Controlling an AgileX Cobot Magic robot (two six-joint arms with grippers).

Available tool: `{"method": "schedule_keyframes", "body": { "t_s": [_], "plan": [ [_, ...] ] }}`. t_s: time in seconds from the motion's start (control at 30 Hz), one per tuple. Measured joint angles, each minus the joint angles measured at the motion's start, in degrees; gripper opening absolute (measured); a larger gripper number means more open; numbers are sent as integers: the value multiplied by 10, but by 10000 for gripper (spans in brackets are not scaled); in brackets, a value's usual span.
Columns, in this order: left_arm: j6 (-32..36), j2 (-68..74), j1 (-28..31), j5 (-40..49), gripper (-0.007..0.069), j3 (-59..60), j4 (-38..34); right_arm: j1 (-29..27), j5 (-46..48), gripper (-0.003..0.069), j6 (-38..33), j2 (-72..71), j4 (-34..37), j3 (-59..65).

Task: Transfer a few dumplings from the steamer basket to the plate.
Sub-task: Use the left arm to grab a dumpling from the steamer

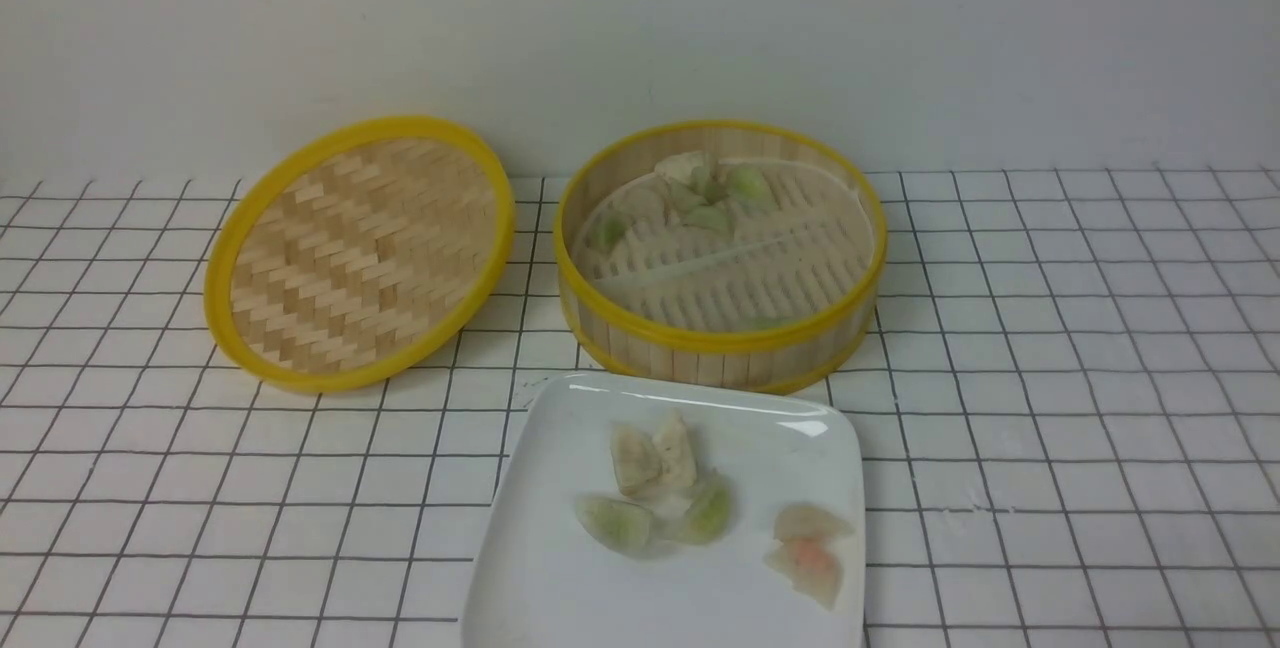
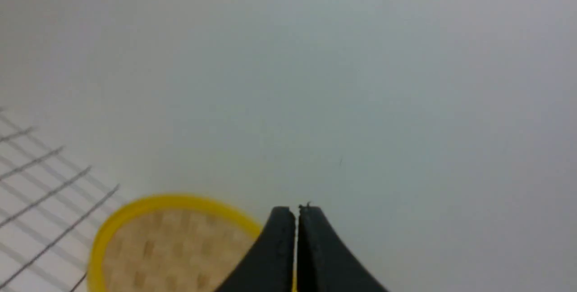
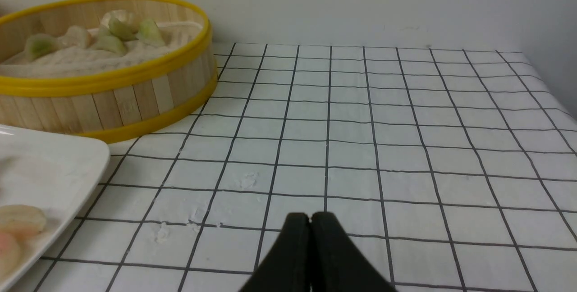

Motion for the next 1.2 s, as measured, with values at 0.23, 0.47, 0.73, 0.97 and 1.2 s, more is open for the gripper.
{"method": "schedule_keyframes", "body": {
  "t_s": [0.23,0.47,0.73,0.97,1.2],
  "plan": [
    [-8,114,0,174,-6,-216,95,0,0,-14,0,0,0,0],
    [86,440,0,622,-6,-538,152,0,0,-14,0,0,0,0],
    [235,711,-17,736,-6,-708,125,0,0,-14,0,0,0,0],
    [257,914,-101,746,-6,-880,162,0,0,-14,0,0,0,0],
    [261,1081,-150,751,-6,-1058,194,0,0,-14,0,0,0,0]
  ]
}}
